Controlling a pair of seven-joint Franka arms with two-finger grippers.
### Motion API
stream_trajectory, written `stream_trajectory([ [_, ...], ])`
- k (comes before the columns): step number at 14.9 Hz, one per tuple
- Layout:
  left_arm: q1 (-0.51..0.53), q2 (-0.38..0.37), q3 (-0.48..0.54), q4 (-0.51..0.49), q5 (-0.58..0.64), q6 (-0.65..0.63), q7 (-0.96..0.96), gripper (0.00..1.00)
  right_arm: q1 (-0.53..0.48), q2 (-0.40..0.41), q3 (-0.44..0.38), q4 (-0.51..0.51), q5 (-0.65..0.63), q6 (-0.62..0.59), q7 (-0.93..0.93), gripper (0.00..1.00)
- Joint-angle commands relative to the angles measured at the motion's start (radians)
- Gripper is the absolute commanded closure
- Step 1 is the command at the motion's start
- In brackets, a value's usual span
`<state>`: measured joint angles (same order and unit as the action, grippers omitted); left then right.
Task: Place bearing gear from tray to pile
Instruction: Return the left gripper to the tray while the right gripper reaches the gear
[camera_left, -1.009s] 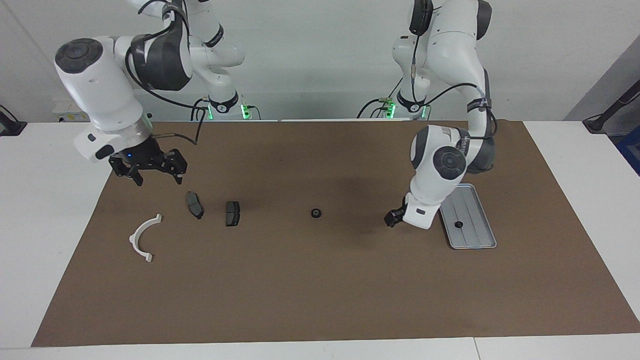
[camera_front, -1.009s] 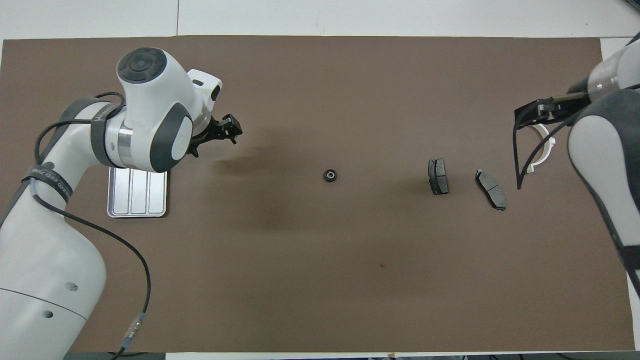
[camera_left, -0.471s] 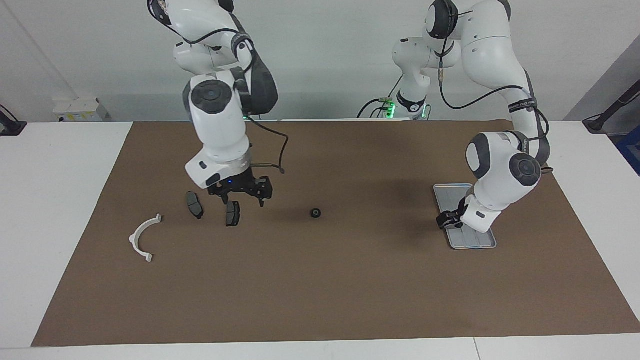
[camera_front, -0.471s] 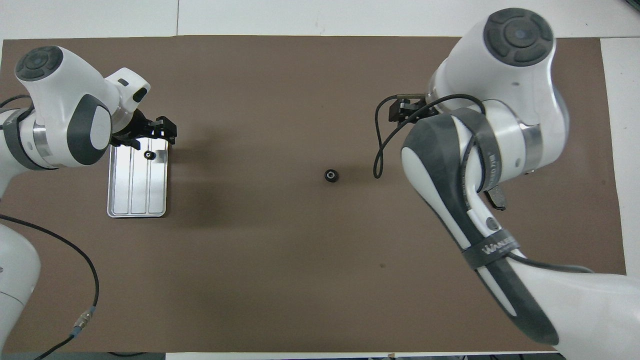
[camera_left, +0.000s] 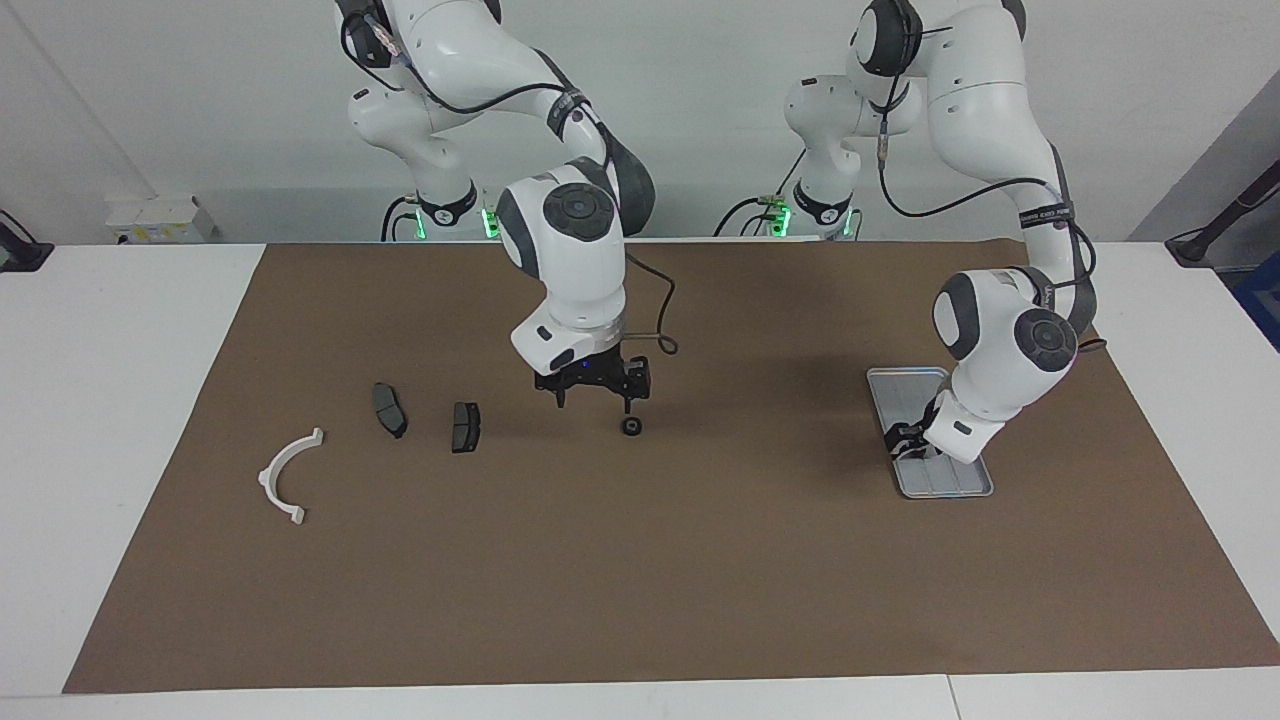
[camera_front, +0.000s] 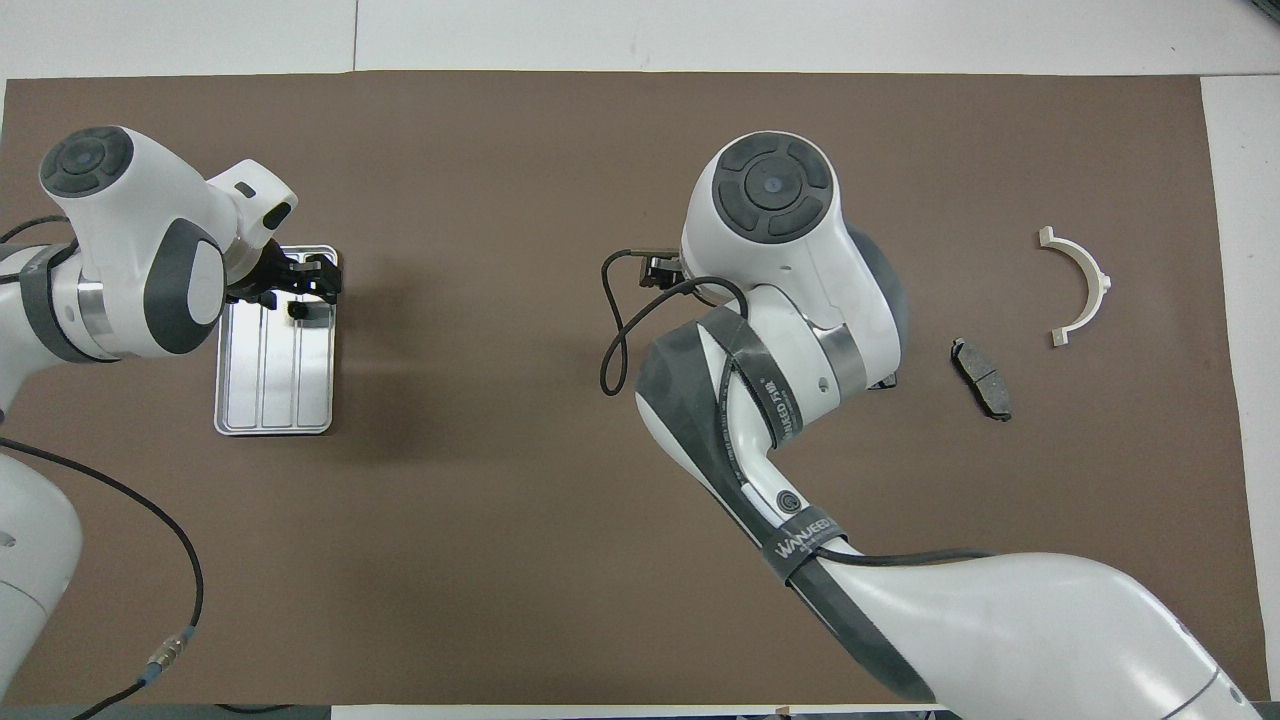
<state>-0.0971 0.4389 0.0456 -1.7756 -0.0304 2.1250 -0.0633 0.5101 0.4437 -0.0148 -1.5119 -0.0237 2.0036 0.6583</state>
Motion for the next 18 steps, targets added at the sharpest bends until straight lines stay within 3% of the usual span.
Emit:
stream_trajectory([
  [1, 0.013, -0.057, -0.001, -0.081, 0.015, 0.038, 0.013, 0.31, 0.021, 0.044, -0.004, 0.001, -0.002, 0.050, 0.041, 0.04],
  [4, 0.013, -0.058, -0.001, -0.085, 0.015, 0.038, 0.013, 0.36, 0.027, 0.087, -0.002, -0.004, 0.014, 0.087, 0.047, 0.04],
  [8, 0.022, -0.065, -0.001, -0.103, 0.015, 0.052, 0.013, 0.50, 0.027, 0.095, -0.001, -0.040, 0.016, 0.081, 0.054, 0.04],
  [14, 0.022, -0.071, -0.001, -0.127, 0.015, 0.078, 0.013, 0.54, 0.027, 0.090, 0.041, -0.045, 0.054, 0.069, 0.054, 0.03],
  [18, 0.020, -0.072, -0.001, -0.131, 0.015, 0.082, 0.013, 0.78, 0.025, 0.092, 0.044, -0.062, 0.054, 0.092, 0.044, 0.03],
])
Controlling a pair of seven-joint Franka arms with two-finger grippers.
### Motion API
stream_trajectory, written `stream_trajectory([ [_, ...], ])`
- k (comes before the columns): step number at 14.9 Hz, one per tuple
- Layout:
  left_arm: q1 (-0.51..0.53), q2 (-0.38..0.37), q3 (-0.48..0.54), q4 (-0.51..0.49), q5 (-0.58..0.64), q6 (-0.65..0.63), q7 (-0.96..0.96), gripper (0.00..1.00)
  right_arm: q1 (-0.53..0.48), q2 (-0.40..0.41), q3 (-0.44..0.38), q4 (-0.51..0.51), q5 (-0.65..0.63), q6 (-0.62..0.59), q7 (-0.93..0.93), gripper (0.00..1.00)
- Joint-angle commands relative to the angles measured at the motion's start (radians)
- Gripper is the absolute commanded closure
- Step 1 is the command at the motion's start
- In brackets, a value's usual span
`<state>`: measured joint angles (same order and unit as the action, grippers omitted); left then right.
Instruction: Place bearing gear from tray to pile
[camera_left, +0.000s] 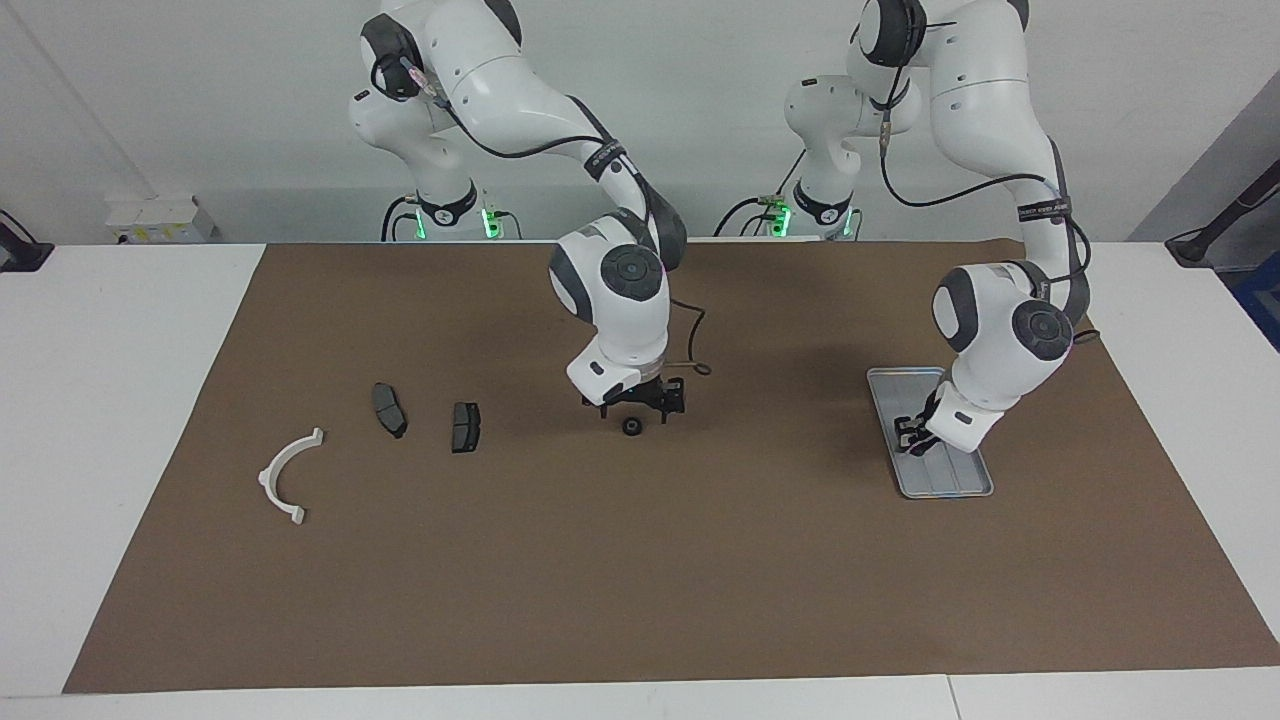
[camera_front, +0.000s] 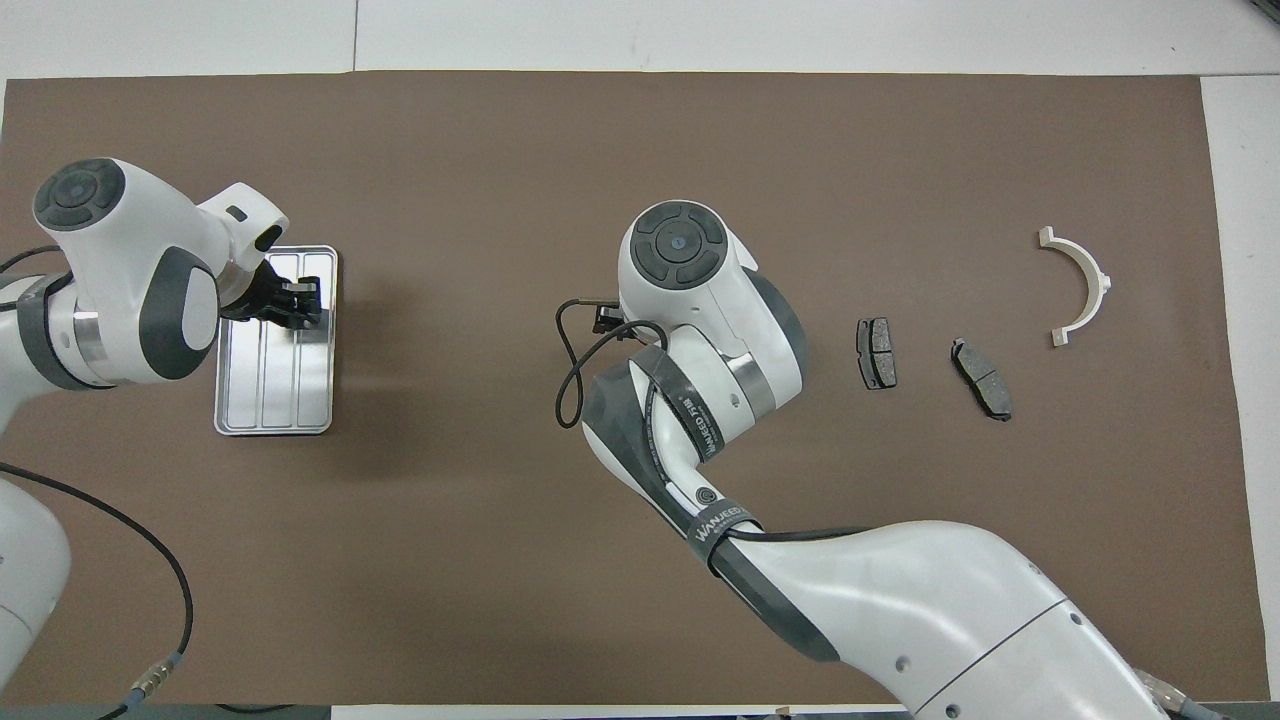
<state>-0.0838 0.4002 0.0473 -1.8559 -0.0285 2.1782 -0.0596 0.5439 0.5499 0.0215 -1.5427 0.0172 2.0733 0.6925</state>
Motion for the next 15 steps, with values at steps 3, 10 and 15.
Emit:
stream_trajectory([
  [3, 0.006, -0.034, -0.003, -0.051, 0.013, 0.029, 0.009, 0.93, -0.007, -0.013, 0.008, -0.066, 0.013, 0.063, 0.002, 0.03],
  [10, 0.003, -0.030, -0.004, -0.022, 0.012, 0.011, 0.000, 0.99, -0.007, -0.015, 0.015, -0.096, 0.013, 0.086, -0.007, 0.03],
  [15, -0.013, -0.026, -0.007, 0.035, 0.009, -0.044, -0.066, 0.99, -0.007, -0.022, 0.015, -0.126, 0.013, 0.116, -0.019, 0.03],
])
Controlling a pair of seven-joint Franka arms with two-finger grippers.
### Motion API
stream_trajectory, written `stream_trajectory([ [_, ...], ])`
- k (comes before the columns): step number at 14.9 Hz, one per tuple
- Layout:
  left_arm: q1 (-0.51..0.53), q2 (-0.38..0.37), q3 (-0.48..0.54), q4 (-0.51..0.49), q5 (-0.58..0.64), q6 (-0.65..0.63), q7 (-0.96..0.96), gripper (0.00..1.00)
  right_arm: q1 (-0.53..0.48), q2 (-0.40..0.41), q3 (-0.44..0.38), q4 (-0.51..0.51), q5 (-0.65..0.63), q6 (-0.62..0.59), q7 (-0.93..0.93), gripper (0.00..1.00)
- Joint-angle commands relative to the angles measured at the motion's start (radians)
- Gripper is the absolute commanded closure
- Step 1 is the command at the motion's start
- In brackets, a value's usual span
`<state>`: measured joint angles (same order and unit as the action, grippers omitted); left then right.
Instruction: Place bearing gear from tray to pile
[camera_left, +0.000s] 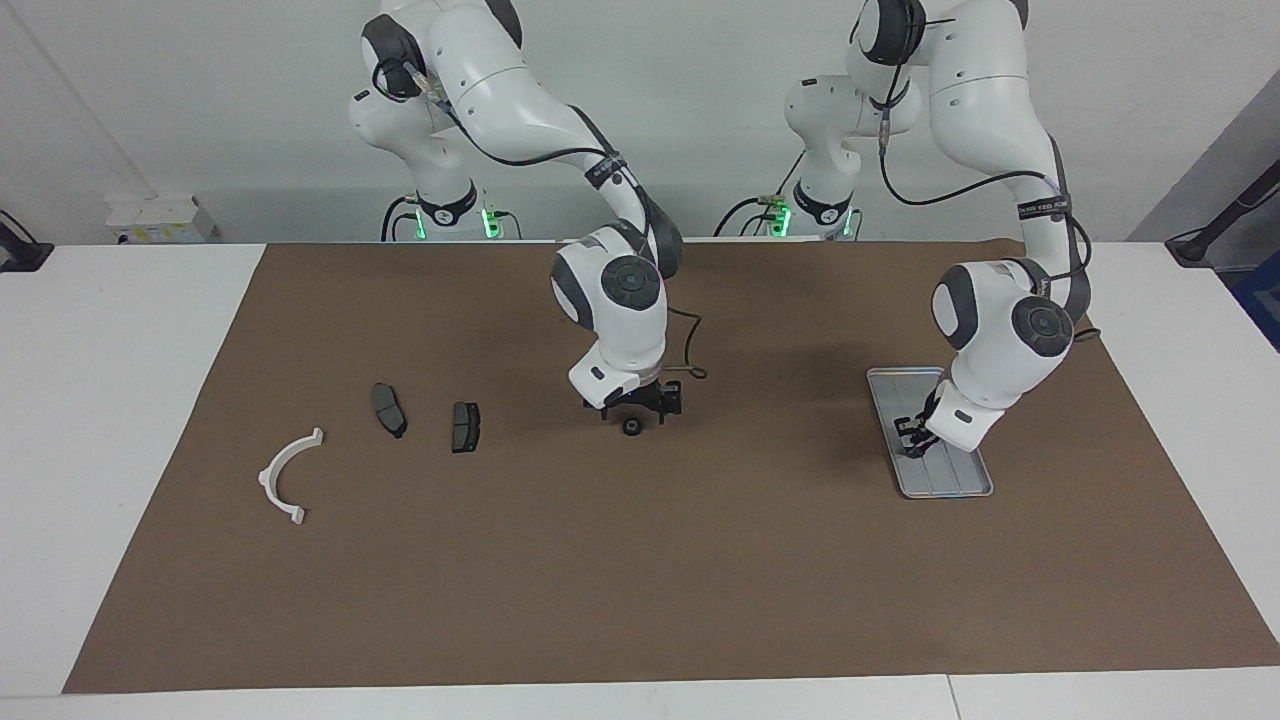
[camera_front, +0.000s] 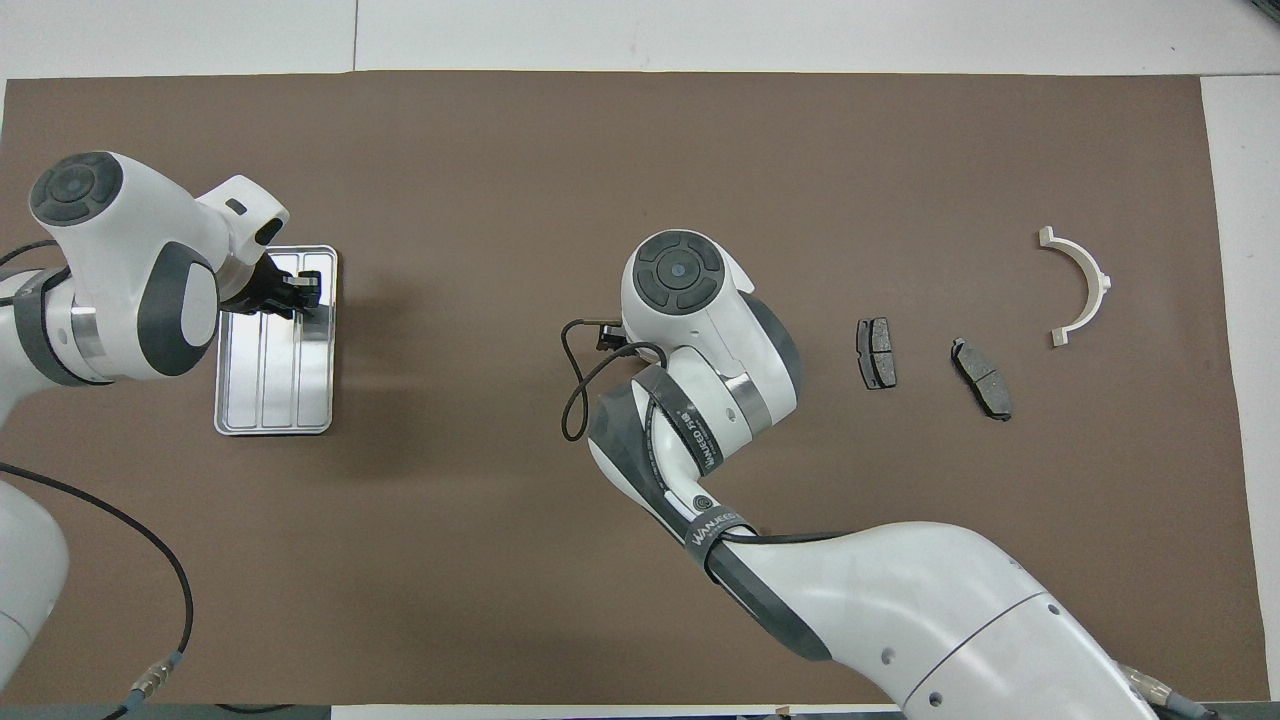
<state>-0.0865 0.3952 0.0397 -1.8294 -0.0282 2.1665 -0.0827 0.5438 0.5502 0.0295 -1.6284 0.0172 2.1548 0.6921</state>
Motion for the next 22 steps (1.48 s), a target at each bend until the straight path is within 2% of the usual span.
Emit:
stream_trajectory([
  [1, -0.024, -0.025, -0.001, 0.009, 0.007, -0.033, -0.075, 0.99, -0.008, -0.023, 0.007, -0.042, 0.013, 0.034, -0.019, 0.03],
  [4, -0.041, -0.035, -0.009, 0.010, -0.002, -0.043, -0.124, 0.99, -0.007, -0.018, 0.007, -0.045, 0.013, 0.051, -0.019, 0.04],
  [5, -0.051, -0.035, -0.009, 0.024, -0.002, -0.056, -0.138, 0.99, -0.007, -0.018, 0.007, -0.047, 0.013, 0.053, -0.019, 0.05],
  [6, -0.059, -0.035, -0.009, 0.038, -0.002, -0.079, -0.155, 0.99, -0.007, -0.019, 0.007, -0.048, 0.013, 0.053, -0.019, 0.11],
  [12, -0.116, -0.041, -0.011, 0.055, -0.004, -0.106, -0.242, 0.98, -0.007, -0.021, 0.007, -0.053, 0.013, 0.053, -0.019, 0.55],
  [15, -0.147, -0.044, -0.015, 0.061, -0.039, -0.108, -0.290, 0.98, -0.007, -0.021, 0.007, -0.053, 0.015, 0.053, -0.019, 0.92],
  [16, -0.162, -0.047, -0.015, 0.065, -0.044, -0.108, -0.308, 0.98, -0.007, -0.021, 0.006, -0.051, 0.013, 0.047, -0.019, 0.98],
  [18, -0.189, -0.049, -0.014, 0.084, -0.044, -0.135, -0.357, 0.98, -0.021, -0.029, 0.006, -0.033, 0.012, 0.021, -0.020, 1.00],
  [22, -0.298, -0.042, -0.015, 0.148, -0.044, -0.230, -0.547, 0.98, -0.125, -0.100, 0.007, 0.057, 0.013, -0.168, -0.150, 1.00],
])
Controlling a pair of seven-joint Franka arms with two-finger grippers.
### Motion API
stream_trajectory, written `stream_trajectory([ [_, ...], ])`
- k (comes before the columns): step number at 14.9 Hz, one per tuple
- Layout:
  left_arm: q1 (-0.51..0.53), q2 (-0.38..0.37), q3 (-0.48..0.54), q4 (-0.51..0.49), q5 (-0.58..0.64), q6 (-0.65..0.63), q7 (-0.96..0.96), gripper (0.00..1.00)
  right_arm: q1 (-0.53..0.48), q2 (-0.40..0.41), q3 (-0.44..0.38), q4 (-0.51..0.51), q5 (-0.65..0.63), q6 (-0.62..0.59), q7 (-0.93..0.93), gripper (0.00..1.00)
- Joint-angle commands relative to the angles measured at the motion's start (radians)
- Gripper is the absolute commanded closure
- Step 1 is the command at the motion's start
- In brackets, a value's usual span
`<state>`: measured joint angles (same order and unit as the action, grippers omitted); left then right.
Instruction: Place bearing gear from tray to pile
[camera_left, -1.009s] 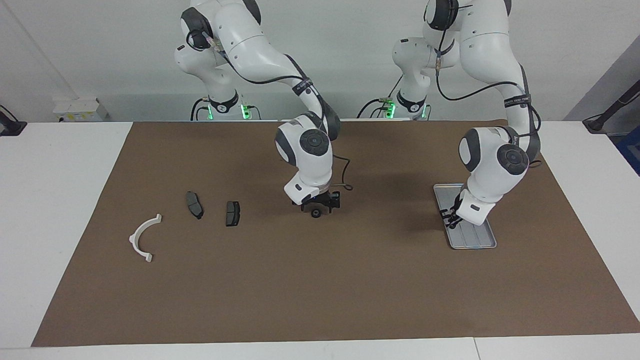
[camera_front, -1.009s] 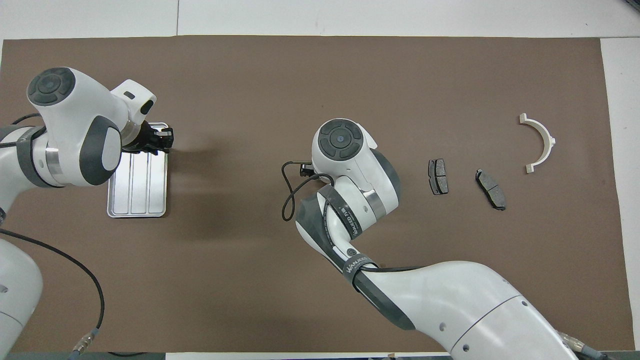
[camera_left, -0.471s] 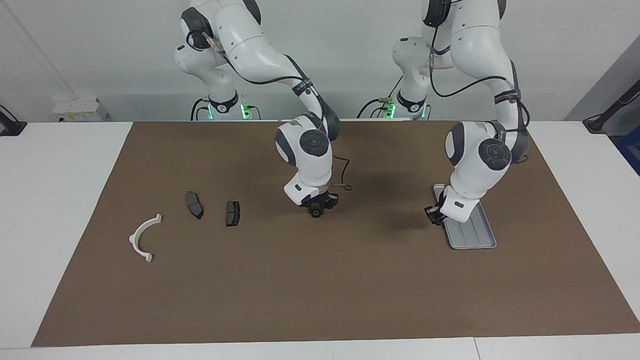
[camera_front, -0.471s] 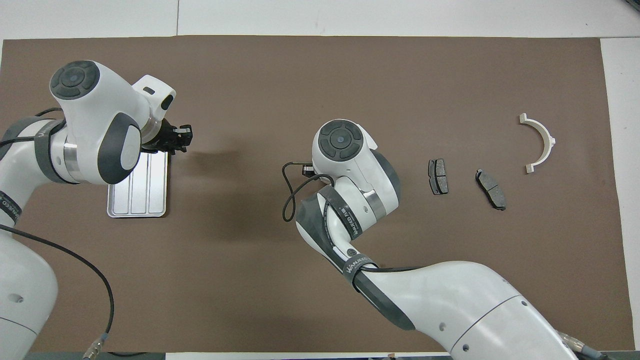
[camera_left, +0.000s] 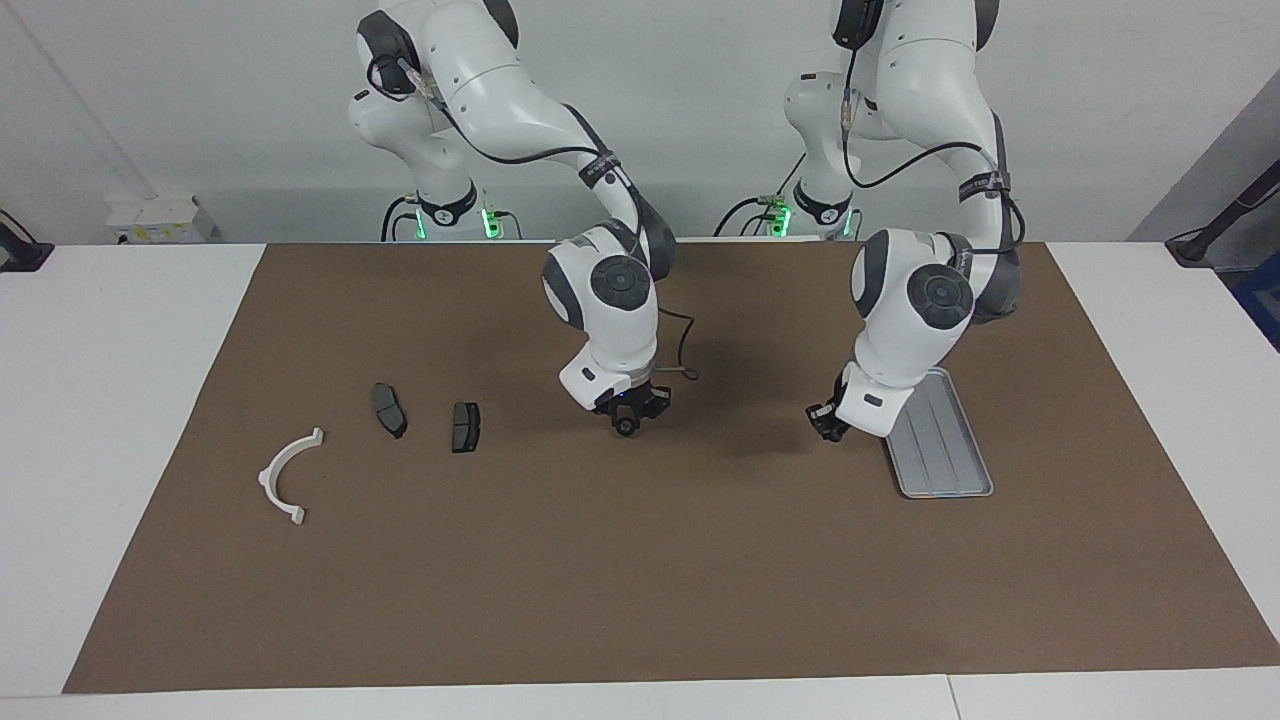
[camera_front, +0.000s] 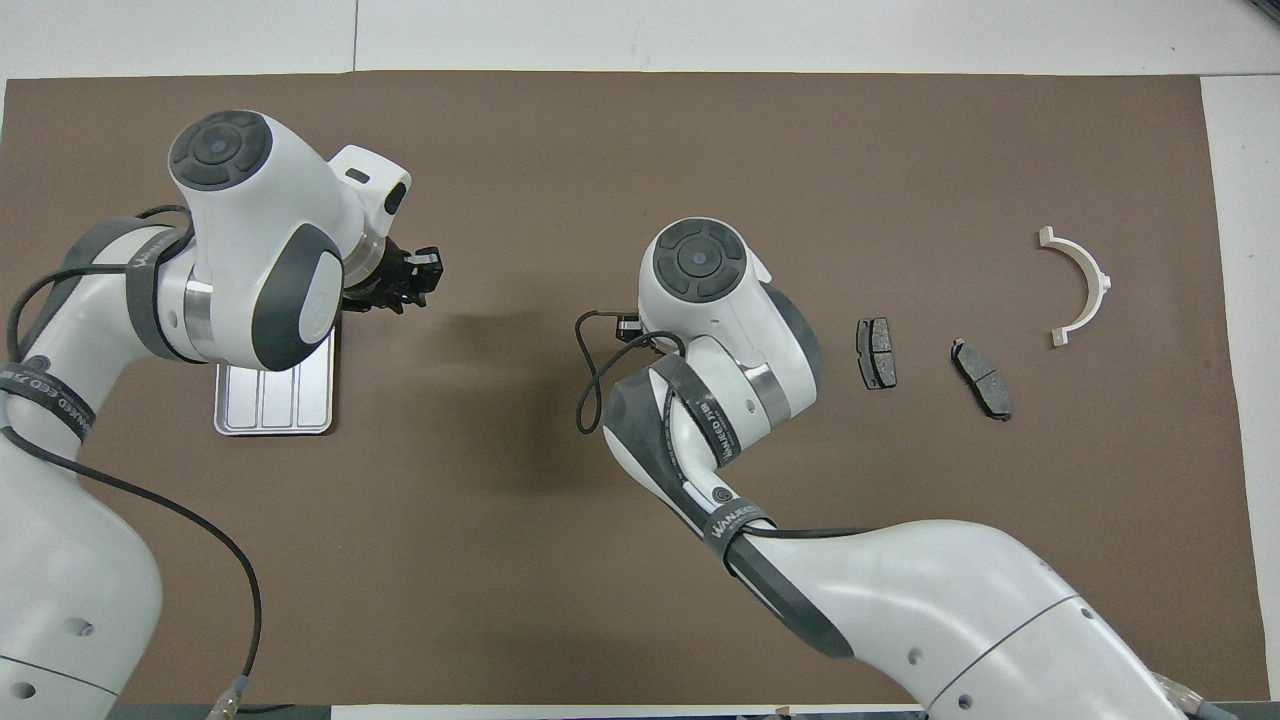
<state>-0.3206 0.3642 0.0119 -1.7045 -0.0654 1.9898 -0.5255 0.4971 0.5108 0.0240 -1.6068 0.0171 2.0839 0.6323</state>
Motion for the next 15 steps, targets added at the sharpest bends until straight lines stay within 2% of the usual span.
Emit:
stream_trajectory([
  [1, -0.095, -0.013, 0.013, 0.023, -0.007, -0.052, -0.157, 0.98, -0.109, -0.081, 0.011, 0.056, 0.014, -0.135, -0.136, 1.00],
  [3, -0.144, -0.013, 0.011, 0.022, -0.010, -0.051, -0.244, 0.98, -0.190, -0.116, 0.011, 0.079, 0.014, -0.175, -0.260, 1.00],
  [7, -0.271, 0.002, 0.013, 0.054, -0.045, -0.025, -0.459, 0.98, -0.398, -0.129, 0.011, 0.091, 0.012, -0.191, -0.615, 1.00],
  [9, -0.349, 0.054, 0.013, 0.100, -0.048, 0.006, -0.581, 0.98, -0.490, -0.121, 0.011, 0.085, 0.012, -0.156, -0.791, 1.00],
  [11, -0.408, 0.134, 0.014, 0.172, -0.050, 0.038, -0.665, 0.98, -0.550, -0.112, 0.010, 0.064, 0.010, -0.119, -0.906, 1.00],
  [15, -0.422, 0.185, 0.016, 0.183, -0.059, 0.121, -0.720, 0.98, -0.594, -0.106, 0.010, -0.042, 0.010, 0.014, -1.003, 1.00],
])
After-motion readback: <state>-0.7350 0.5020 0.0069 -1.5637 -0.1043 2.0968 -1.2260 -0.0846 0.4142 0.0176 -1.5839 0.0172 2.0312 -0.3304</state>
